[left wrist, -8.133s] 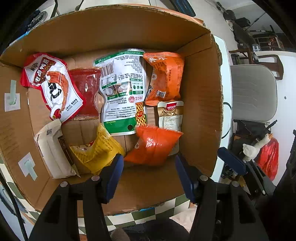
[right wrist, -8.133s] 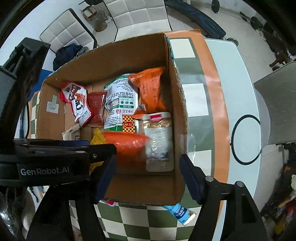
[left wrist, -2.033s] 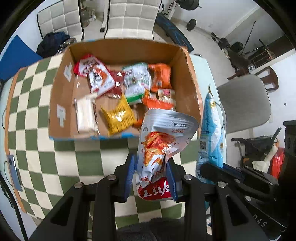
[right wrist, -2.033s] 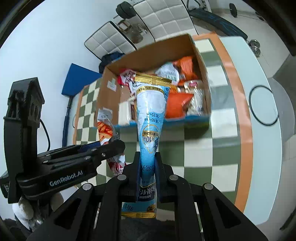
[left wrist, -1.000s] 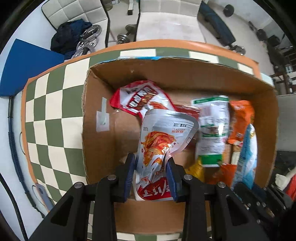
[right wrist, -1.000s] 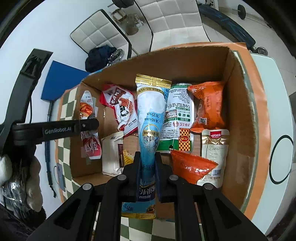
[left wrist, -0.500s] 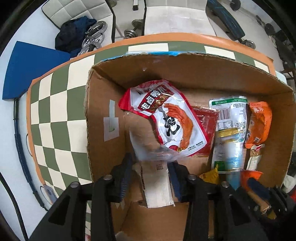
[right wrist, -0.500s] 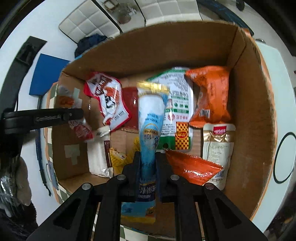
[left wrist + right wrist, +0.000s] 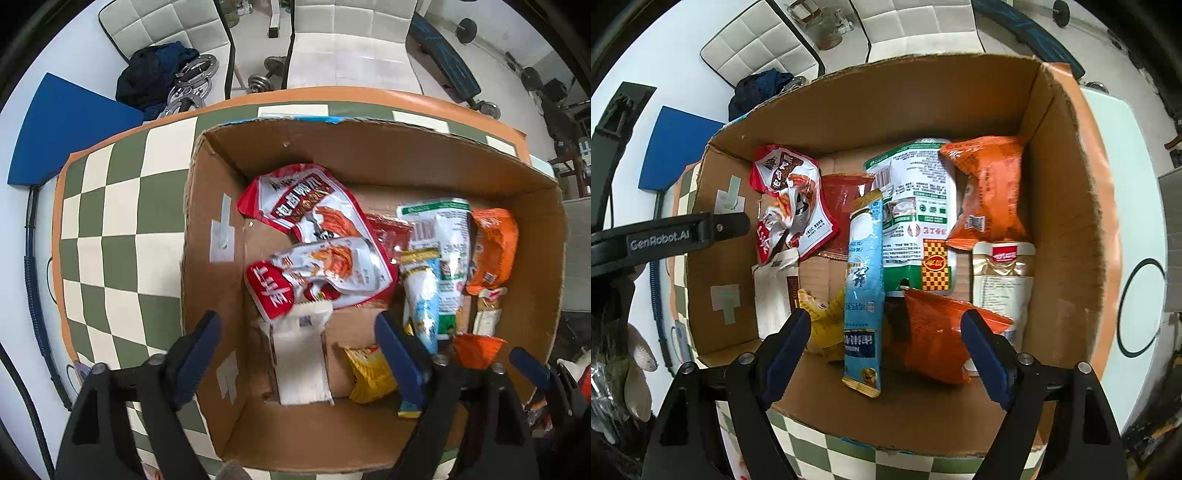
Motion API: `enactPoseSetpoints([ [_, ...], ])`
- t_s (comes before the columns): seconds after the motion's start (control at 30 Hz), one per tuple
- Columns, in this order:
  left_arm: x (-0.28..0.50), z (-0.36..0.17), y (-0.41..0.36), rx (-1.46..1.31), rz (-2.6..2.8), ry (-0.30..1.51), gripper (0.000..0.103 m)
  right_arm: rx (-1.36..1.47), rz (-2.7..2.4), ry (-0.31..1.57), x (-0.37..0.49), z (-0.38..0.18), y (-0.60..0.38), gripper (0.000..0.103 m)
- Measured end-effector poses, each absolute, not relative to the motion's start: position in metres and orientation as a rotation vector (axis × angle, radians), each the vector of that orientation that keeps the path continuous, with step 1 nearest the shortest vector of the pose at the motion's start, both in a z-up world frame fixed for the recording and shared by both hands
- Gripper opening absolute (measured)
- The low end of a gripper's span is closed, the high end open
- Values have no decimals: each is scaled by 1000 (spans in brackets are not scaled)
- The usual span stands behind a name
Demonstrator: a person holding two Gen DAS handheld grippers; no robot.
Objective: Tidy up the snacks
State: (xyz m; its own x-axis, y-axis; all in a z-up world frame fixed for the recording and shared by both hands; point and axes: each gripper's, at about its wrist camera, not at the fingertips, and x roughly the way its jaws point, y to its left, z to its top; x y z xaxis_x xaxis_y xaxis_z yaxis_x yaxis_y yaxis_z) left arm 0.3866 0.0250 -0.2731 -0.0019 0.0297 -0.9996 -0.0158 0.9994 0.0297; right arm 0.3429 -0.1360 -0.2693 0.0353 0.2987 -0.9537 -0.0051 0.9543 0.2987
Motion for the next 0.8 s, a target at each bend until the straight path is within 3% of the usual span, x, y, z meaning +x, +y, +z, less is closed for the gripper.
enactPoseSetpoints([
  [0.3, 344, -244, 12, -10, 13, 1479, 90, 193, 171, 1472, 329, -248, -155, 95],
  [0.4, 333, -234, 9, -22, 7, 1454, 96, 185, 154, 1456, 323, -239, -162, 96],
  [0.8, 287, -185, -1, -52, -24, 1342, 97, 193, 147, 1363, 291, -189, -179, 97],
])
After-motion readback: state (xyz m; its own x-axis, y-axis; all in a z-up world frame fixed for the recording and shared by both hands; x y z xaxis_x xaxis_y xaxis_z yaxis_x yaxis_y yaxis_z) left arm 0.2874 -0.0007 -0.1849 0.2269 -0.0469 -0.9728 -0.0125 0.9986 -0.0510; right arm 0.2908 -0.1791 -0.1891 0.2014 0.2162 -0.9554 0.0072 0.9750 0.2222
